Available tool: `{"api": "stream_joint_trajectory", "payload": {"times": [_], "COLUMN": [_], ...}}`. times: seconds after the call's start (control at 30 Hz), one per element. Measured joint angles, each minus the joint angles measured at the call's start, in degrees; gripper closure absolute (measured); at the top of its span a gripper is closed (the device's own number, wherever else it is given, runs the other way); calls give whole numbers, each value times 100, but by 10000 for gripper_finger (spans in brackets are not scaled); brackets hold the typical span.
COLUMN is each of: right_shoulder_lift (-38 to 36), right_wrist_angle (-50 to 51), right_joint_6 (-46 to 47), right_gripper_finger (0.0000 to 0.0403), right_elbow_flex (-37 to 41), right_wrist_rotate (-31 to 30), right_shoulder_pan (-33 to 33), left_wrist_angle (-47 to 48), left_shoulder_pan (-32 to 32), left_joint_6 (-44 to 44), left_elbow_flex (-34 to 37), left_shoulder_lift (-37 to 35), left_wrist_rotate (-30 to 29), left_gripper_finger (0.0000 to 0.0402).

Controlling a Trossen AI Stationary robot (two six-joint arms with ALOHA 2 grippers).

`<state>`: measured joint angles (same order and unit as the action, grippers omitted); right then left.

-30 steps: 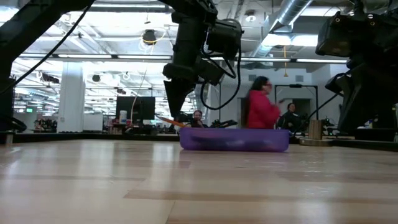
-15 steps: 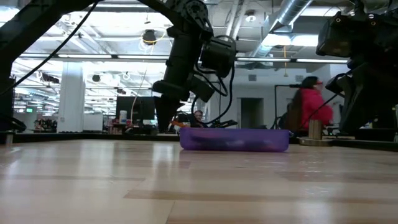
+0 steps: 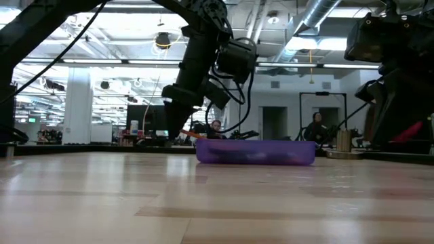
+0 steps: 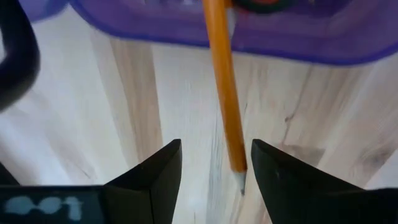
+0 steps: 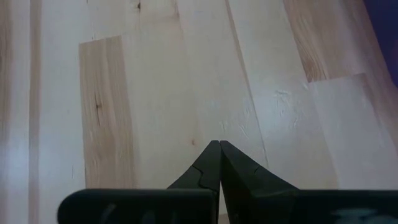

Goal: Pick & place school supplies into a supply box
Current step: Put the orange pencil into the pencil box

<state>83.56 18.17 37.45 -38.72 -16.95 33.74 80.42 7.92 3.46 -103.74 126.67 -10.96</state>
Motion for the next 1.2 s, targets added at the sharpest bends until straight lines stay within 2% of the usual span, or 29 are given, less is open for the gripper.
{"api": "stream_joint_trajectory", "payload": {"times": [0.13, 0.23, 0.67, 1.0, 1.2], "right_shoulder_lift": [0, -1, -1, 0, 1], "right_wrist_angle": [-24, -24, -66, -66, -83], "right_joint_6": [2, 3, 7, 9, 20], "right_gripper_finger": [403, 403, 403, 403, 403], "right_elbow_flex": [-1, -2, -2, -2, -2], "right_wrist_rotate": [0, 14, 39, 39, 39], "right_shoulder_pan": [0, 0, 0, 0, 0], "left_wrist_angle": [-79, -150, -144, 446, 687], "left_shoulder_pan": [0, 0, 1, -13, -11], "left_joint_6": [17, 50, -50, -198, -219], "left_elbow_flex": [-84, -84, -85, -157, -807], "left_shoulder_lift": [-3, -3, -4, -4, -4], "left_wrist_rotate": [-35, -9, -8, -34, -287], "left_gripper_finger": [221, 237, 387, 379, 392]}}
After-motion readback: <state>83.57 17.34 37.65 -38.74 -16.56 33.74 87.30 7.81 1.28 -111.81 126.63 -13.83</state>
